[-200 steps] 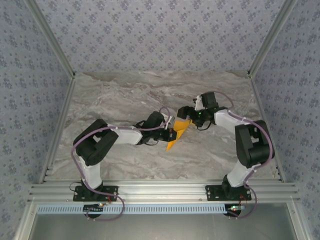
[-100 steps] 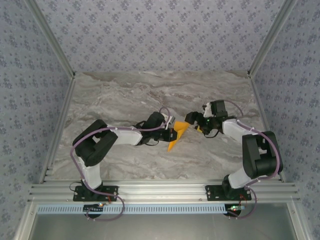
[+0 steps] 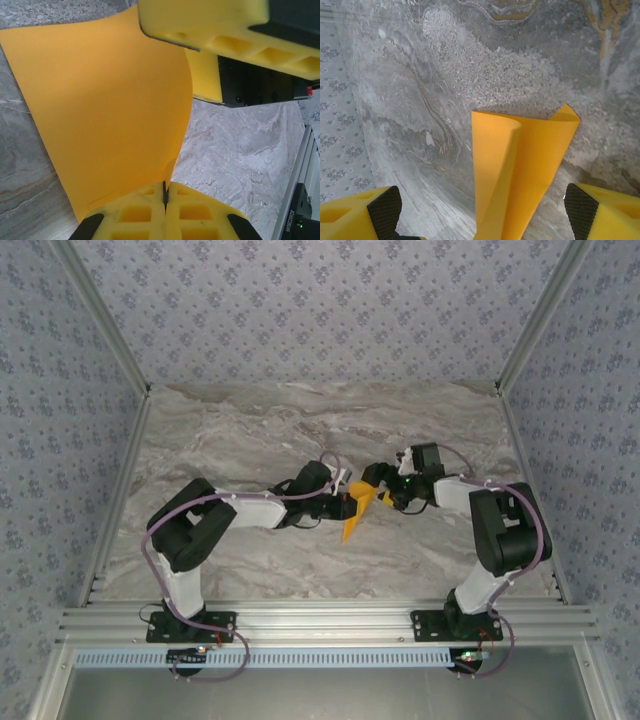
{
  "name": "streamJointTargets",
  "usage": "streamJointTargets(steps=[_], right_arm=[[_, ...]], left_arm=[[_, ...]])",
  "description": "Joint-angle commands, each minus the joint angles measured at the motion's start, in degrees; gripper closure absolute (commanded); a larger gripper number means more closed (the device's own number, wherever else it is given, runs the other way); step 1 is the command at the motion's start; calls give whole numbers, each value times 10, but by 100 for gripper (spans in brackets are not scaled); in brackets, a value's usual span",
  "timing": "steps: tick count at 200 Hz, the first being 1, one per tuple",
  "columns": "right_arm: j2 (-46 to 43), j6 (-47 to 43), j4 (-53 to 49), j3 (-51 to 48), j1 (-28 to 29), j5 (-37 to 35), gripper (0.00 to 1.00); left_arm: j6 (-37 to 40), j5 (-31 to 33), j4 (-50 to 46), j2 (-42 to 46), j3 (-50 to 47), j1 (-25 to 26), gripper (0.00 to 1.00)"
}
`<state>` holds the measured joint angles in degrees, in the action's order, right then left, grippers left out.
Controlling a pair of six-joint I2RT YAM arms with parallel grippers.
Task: Fold a paper plane with a square sheet of paper (fold left side to right side)
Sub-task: Fold the wing for the fifth time at the center of the table.
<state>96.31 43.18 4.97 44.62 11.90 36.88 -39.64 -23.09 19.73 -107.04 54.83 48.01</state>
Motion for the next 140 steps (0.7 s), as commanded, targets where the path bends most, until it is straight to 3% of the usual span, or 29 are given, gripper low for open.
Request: streamJointTargets(steps=[1,91,140], right_arm=[[17,6,5,26,5,-2,11],[48,-8,-15,55,17,-14,11],[68,-57,-114,91,29,-61,11]], left_arm=[[-1,3,6,-9,20,5,100],[-3,3,2,-12,24,5,100],[-3,6,-1,-11,23,5,100]])
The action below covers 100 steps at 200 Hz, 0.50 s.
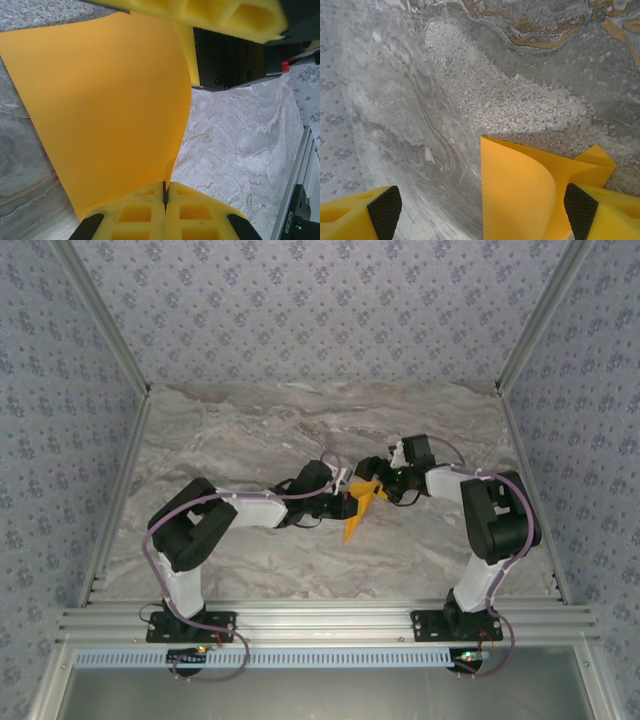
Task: Fold a paper plane with a square sheet of paper (fold left side to right side)
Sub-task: Fold the wing for the fifth time at the center of the table.
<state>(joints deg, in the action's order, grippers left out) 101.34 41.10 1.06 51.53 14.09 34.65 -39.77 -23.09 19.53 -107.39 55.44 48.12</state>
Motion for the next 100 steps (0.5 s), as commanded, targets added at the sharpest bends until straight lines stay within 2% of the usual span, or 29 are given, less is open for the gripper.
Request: streamJointTargets(steps=[1,32,100], right_arm=[[18,-38,-77,22,7,-40,11],[35,-71,-133,41,15,-69,11],[49,-91,-169,51,23,-103,11]], left_arm=[[-1,6,0,-7,17,4,100],[0,9,-4,-7,16,3,100],[5,11,-13,-8,14,-3,100]])
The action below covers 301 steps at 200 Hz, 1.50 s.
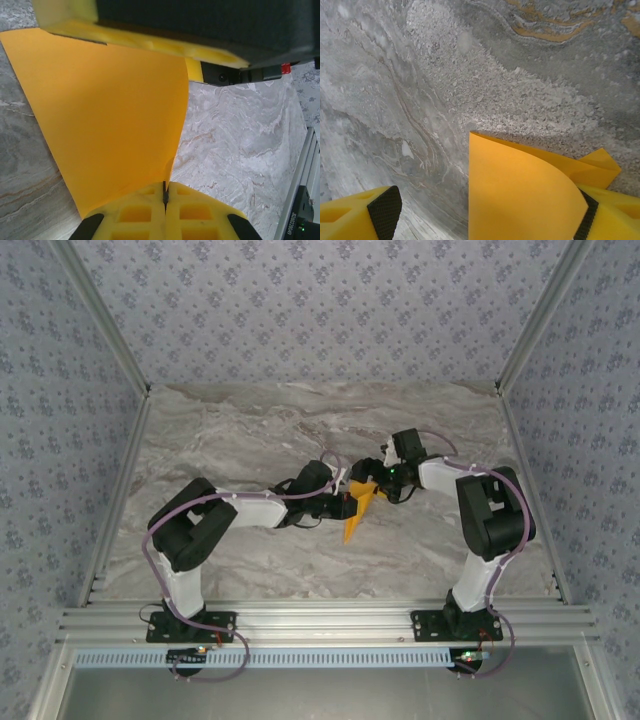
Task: Fold a paper plane with a square sheet of paper (fold left side to right side)
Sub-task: Fold the wing for the fifth time at the center of the table.
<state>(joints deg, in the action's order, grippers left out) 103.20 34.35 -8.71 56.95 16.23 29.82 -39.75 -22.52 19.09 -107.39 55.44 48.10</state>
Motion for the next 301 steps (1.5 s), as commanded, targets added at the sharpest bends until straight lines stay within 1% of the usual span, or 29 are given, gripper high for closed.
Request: streamJointTargets(steps=[1,127,301], right_arm=[[30,-24,-72,-2,2,-55,11],[38,-38,-94,10,10,-72,11],[37,-45,-98,12,16,-68,11]], left_arm=[[5,6,-9,-9,13,-2,100],[29,-1,-16,-17,11,-15,100],[29,-5,-8,-53,19,-21,100]])
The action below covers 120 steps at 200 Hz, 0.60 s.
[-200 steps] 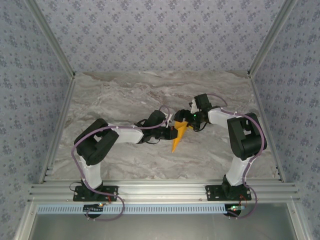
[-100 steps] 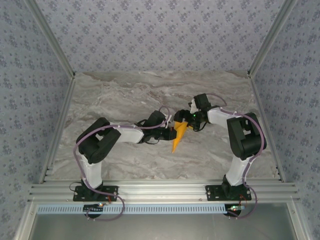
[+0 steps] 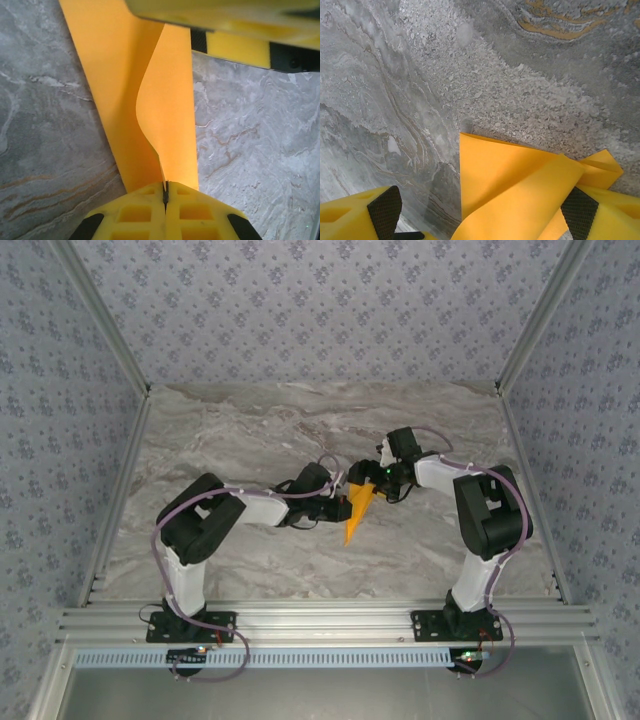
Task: Fold a paper plane with a square sheet of paper (fold left side to right side)
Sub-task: Fold the wing for the fifth time at the center of the table.
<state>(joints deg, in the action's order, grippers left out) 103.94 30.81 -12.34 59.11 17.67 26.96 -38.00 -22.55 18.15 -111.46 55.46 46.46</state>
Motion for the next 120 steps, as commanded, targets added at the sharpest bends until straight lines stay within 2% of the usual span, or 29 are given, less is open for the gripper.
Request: streamJointTargets(steps=[1,120], right_arm=[[29,-10,-61,-9,1,-39,11],[26,-8,-53,-11,2,-32,11]], left_arm=[[12,-5,2,-13,19,-5,100],[11,-14,5,-29,29,-4,100]])
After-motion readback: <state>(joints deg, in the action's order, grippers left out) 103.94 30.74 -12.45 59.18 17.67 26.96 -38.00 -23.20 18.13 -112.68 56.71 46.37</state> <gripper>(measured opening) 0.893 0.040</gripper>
